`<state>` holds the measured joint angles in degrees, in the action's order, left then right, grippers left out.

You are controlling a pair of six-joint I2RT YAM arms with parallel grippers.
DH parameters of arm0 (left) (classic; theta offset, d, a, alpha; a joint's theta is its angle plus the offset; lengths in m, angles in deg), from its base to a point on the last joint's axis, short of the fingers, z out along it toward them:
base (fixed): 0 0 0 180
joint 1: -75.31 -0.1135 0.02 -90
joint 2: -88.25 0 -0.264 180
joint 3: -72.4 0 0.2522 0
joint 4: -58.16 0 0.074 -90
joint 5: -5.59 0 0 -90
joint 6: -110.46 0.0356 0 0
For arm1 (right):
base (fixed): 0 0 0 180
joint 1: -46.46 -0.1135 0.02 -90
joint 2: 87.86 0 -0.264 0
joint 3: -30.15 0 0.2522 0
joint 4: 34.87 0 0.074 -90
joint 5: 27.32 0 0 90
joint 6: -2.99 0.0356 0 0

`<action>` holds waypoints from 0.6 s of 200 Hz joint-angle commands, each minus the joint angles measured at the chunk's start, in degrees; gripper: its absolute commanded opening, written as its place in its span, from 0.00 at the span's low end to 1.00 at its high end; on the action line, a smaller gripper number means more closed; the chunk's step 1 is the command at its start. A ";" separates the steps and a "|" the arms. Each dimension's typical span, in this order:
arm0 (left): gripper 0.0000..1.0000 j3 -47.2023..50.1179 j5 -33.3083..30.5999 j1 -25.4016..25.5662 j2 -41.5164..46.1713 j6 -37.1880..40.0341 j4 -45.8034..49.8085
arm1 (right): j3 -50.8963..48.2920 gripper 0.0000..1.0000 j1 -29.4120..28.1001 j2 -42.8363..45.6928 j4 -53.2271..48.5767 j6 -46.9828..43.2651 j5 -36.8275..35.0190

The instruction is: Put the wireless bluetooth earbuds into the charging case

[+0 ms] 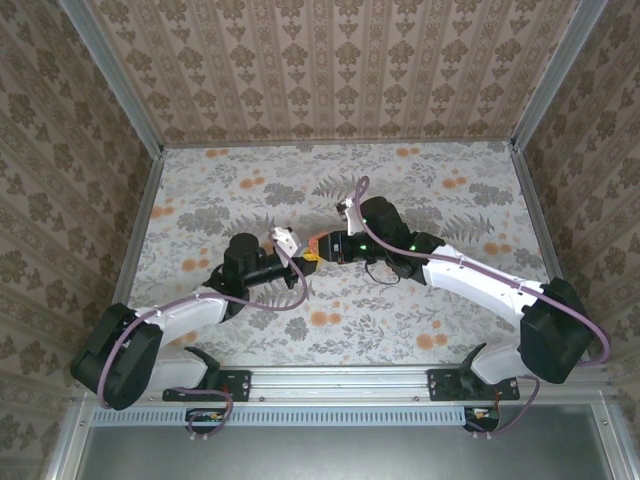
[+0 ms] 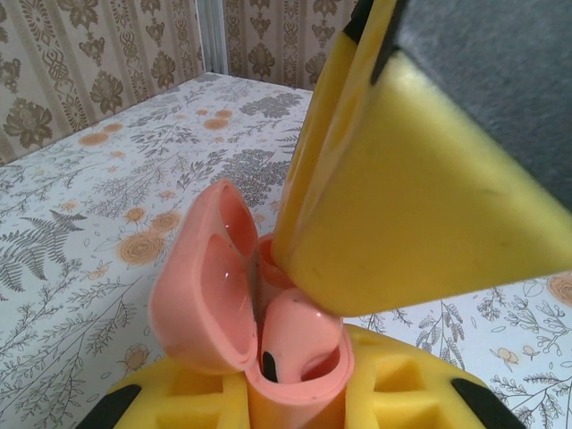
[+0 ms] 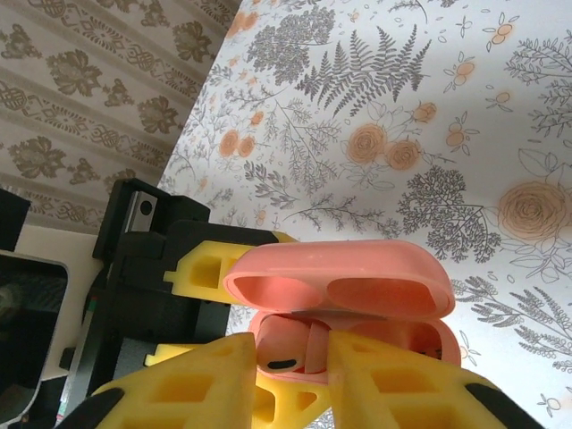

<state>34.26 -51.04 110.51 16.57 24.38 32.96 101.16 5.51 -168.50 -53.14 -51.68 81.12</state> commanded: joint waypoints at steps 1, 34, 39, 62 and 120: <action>0.14 0.39 0.93 0.31 1.51 0.38 -3.59 | 2.45 0.34 -0.36 2.65 -4.63 -1.98 -1.17; 0.15 2.10 0.04 0.31 -0.05 0.65 -5.66 | 4.08 0.36 0.07 4.44 -6.72 -2.80 -0.86; 0.15 2.23 -0.01 0.31 -0.36 0.65 -5.94 | 4.18 0.36 0.24 4.72 -7.34 -2.83 -0.84; 0.15 3.01 0.39 0.31 -1.68 0.24 -7.67 | 5.31 0.36 1.06 6.50 -11.61 -3.67 -1.14; 0.15 3.73 0.87 0.48 -2.41 1.50 -7.82 | 10.42 0.37 8.63 6.88 -33.00 -8.93 -0.92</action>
<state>37.30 -51.22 110.60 14.52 24.47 27.52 108.64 10.18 -161.90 -72.00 -56.70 80.88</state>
